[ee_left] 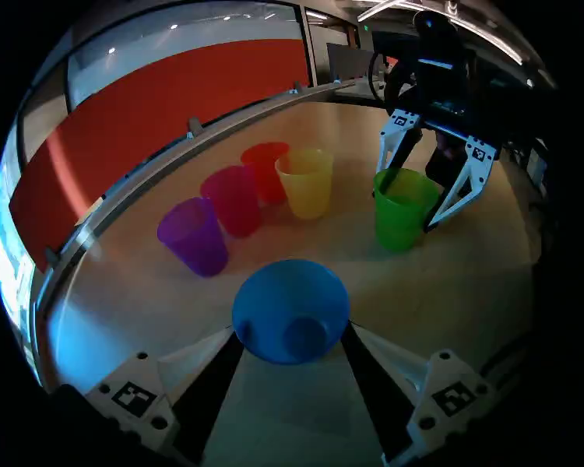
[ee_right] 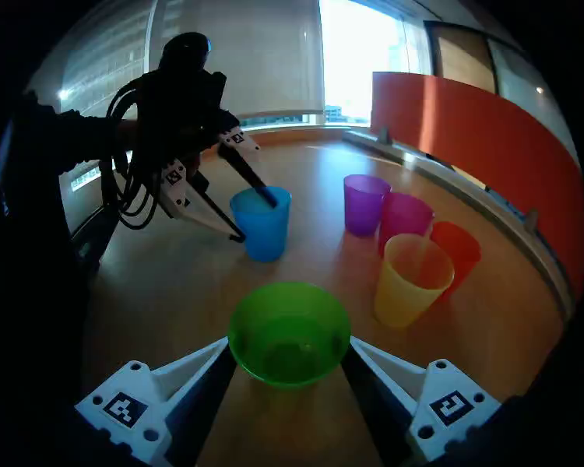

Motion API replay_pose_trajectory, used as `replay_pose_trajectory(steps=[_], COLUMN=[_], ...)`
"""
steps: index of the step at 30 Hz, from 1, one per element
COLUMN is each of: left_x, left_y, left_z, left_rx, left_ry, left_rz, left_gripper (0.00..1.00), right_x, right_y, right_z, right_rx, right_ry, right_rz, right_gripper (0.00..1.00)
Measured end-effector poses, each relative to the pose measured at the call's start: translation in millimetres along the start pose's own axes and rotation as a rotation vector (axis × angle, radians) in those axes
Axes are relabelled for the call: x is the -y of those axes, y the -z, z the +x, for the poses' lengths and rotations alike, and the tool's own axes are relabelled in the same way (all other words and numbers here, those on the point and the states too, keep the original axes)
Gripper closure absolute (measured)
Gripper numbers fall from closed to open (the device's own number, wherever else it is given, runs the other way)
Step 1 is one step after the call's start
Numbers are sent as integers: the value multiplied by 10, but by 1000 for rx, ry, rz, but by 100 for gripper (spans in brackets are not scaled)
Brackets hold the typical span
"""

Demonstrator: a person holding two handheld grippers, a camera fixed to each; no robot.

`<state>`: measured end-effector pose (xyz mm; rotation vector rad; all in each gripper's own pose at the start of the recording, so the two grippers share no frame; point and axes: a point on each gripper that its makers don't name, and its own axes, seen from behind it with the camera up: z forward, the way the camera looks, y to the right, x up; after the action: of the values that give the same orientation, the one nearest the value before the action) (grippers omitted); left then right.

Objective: Pour water

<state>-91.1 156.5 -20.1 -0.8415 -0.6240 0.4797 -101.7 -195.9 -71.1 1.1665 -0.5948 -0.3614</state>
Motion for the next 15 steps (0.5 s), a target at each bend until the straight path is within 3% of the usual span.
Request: replay_pose_trajectory(steps=[15], left_x=[12], left_y=[29], left_z=[-15], left_rx=[0], left_ry=[10], left_rz=[4], left_gripper=[13], right_x=[25], right_y=[11], right_z=[-45], right_rx=[8], right_ry=[-10], right_rz=[-3], right_gripper=[7])
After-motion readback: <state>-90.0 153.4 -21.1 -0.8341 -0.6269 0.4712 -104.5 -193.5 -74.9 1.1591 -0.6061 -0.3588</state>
